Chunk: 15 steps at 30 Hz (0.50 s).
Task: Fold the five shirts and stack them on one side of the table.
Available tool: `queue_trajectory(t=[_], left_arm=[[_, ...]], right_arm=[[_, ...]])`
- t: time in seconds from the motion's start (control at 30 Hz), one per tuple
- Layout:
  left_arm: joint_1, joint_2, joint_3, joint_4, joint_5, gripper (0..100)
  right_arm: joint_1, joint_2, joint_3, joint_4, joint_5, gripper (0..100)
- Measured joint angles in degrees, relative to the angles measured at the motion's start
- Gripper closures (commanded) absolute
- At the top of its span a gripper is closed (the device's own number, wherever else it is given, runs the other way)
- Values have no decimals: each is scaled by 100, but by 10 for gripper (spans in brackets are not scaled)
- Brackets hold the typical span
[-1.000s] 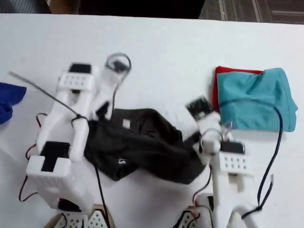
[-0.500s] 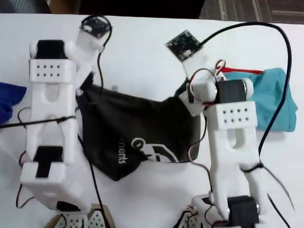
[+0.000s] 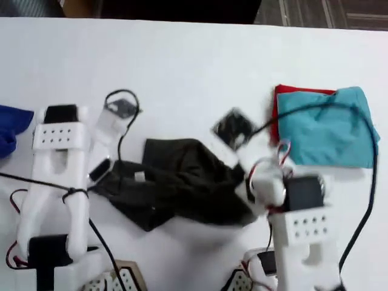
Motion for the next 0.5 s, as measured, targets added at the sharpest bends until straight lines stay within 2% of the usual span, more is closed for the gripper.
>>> queue_trajectory(t=[0.13,0.3,0.37,0.5], left_arm=[[-88,554,229,-88,-149,973],[-88,1530,70,-88,-299,969],[-88,1793,-158,-88,-299,968],[-88,1899,-510,26,-308,939]], right_arm=[[26,-967,1187,-132,484,976],[18,-1266,1415,-193,826,952],[18,-1257,1415,-316,835,873],[35,-1073,1389,-642,633,654]])
